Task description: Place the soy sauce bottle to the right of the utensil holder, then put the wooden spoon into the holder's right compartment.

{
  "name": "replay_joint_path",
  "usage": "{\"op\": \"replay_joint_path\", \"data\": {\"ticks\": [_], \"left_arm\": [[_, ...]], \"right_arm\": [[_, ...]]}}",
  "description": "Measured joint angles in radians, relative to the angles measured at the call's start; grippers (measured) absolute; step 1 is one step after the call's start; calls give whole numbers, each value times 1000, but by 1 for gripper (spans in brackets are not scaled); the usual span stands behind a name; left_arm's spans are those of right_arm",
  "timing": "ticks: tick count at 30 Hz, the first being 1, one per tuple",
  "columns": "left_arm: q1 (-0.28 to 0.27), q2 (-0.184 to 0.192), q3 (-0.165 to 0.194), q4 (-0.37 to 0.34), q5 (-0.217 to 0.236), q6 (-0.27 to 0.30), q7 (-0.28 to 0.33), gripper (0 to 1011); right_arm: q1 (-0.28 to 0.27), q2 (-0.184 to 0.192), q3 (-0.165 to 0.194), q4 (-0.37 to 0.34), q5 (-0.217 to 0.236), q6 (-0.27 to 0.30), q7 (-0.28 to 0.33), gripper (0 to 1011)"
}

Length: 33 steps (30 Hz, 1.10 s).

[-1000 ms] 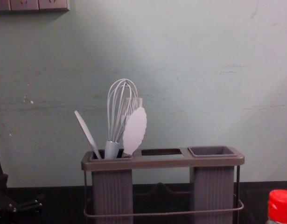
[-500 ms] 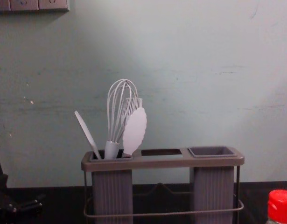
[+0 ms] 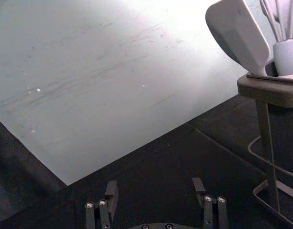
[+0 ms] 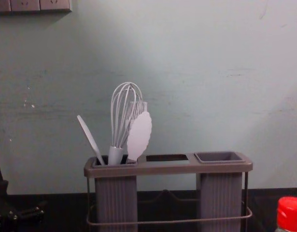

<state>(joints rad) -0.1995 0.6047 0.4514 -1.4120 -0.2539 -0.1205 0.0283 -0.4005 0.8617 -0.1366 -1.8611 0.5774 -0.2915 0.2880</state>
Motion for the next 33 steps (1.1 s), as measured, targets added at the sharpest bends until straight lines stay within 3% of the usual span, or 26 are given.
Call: {"op": "replay_joint_path", "data": {"ticks": [10,19,26,33], "left_arm": [[0,0,0,0,0,0,0,1011],[0,0,0,0,0,0,0,1011],[0,0,0,0,0,0,0,1011],[0,0,0,0,0,0,0,1011]], "right_arm": [[56,-47,-58,-4,-11,20,67,1003],[167,-137,-117,44,-34,62,111,1003],[234,-193,-145,79,-51,86,135,1003],[269,-231,-150,104,-65,105,145,1003]]}}
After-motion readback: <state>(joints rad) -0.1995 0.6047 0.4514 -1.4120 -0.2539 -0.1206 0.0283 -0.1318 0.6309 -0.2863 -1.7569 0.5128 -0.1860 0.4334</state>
